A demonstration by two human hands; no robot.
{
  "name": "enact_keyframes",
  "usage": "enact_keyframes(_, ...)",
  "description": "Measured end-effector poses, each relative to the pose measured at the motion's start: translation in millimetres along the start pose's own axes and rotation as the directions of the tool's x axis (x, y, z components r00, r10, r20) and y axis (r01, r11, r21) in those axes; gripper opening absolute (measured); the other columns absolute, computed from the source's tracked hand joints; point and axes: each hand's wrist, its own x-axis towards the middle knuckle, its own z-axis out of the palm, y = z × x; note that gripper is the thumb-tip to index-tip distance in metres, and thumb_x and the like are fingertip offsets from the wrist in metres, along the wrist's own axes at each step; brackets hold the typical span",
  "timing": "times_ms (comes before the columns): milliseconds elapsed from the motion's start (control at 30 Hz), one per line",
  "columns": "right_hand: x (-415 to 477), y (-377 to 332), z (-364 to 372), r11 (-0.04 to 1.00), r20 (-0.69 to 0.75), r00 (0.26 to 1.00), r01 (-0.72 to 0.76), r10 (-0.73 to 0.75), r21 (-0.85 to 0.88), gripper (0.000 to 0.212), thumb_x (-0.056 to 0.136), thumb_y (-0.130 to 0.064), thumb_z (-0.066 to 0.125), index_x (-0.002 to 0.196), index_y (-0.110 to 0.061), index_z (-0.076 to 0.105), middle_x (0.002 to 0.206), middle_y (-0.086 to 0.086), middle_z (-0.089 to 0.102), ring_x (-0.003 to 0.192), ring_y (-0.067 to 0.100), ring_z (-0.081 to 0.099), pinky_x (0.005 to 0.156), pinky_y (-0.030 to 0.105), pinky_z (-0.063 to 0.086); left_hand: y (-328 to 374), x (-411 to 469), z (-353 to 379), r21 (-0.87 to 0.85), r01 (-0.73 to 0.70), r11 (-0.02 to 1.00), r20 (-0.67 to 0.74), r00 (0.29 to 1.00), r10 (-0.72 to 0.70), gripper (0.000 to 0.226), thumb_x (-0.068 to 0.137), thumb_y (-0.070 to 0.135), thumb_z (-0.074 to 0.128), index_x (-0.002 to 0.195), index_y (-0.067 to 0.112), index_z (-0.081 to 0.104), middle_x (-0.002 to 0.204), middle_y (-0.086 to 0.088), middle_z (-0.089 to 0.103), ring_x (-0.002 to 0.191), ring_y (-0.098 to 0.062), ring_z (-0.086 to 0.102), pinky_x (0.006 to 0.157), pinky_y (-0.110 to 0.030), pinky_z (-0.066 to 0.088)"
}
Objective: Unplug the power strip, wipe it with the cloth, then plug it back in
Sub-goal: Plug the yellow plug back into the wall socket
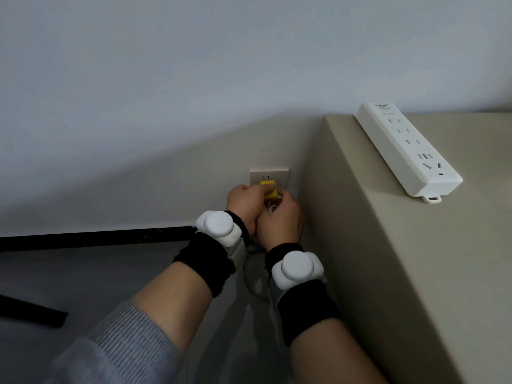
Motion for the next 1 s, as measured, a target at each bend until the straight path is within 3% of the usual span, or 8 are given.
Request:
enact_keyframes(100,8.9,-2.3,6.8,1.0,-0.051,0.999,0.0,0.001,0.008,0.018,0.098,-0.022,0.061,0.106,-0.009,0.07,0.108,0.014,0.076,0.103,0.036,0.07,0.086,0.041,0.056,0.6,-0.1,-4.8,0.036,0.007,0.999,0.022,1.0,-0.008,0.027,0.087,0.019,0.078,0.102,0.002,0.064,0.089,-0.016,0.071,0.079,-0.028,0.071,0.081,-0.046,0.061)
enact_keyframes(233,15.6,-1.1,11.5,1.0,-0.075,0.997,0.027,-0.028,-0.009,0.037,0.1,-0.04,0.06,0.09,-0.006,0.071,0.091,0.019,0.075,0.088,0.04,0.07,0.069,0.036,0.049,-0.5,-1.0,-20.7,0.179,-0.078,0.981,0.031,0.997,0.074,0.043,0.089,0.042,0.069,0.102,0.0,0.065,0.096,-0.018,0.069,0.086,-0.026,0.065,0.082,-0.044,0.056)
enact_keyframes(333,16.4,-3.2,15.7,0.999,-0.083,0.996,0.032,-0.035,-0.038,0.035,0.097,-0.04,0.063,0.08,-0.009,0.066,0.083,0.018,0.073,0.083,0.039,0.069,0.064,0.031,0.039,-1.5,2.8,-43.1,0.514,-0.261,0.817,-0.041,0.944,0.327,0.03,0.091,0.039,0.062,0.092,0.009,0.065,0.09,-0.003,0.07,0.09,-0.026,0.065,0.082,-0.04,0.052)
enact_keyframes(433,15.7,-5.2,16.1,0.996,-0.106,0.993,0.037,-0.045,-0.078,0.028,0.095,-0.032,0.064,0.076,-0.011,0.06,0.079,0.017,0.068,0.08,0.038,0.067,0.062,0.03,0.034,-1.0,2.9,-63.0,0.68,-0.328,0.656,-0.034,0.88,0.475,0.012,0.09,0.034,0.063,0.089,0.022,0.061,0.088,0.009,0.065,0.087,-0.02,0.062,0.075,-0.029,0.042)
enact_keyframes(567,18.4,-8.6,13.5,0.985,-0.14,0.983,0.101,-0.12,-0.138,0.028,0.094,-0.026,0.062,0.07,-0.013,0.054,0.078,0.021,0.069,0.078,0.04,0.067,0.061,0.031,0.035,0.1,0.9,-73.6,0.738,-0.365,0.568,-0.006,0.838,0.546,0.012,0.089,0.032,0.063,0.091,0.02,0.064,0.091,0.006,0.067,0.089,-0.02,0.062,0.076,-0.027,0.04)
enact_keyframes(1000,29.2,-15.0,18.5,0.975,-0.169,0.97,0.143,-0.173,-0.173,0.036,0.099,-0.029,0.056,0.078,-0.002,0.069,0.084,0.025,0.072,0.08,0.042,0.067,0.063,0.033,0.037,-9.6,-3.2,-83.0,0.747,-0.391,0.538,0.024,0.825,0.565,0.013,0.091,0.033,0.064,0.091,0.02,0.067,0.098,0.004,0.071,0.096,-0.018,0.065,0.078,-0.025,0.039)
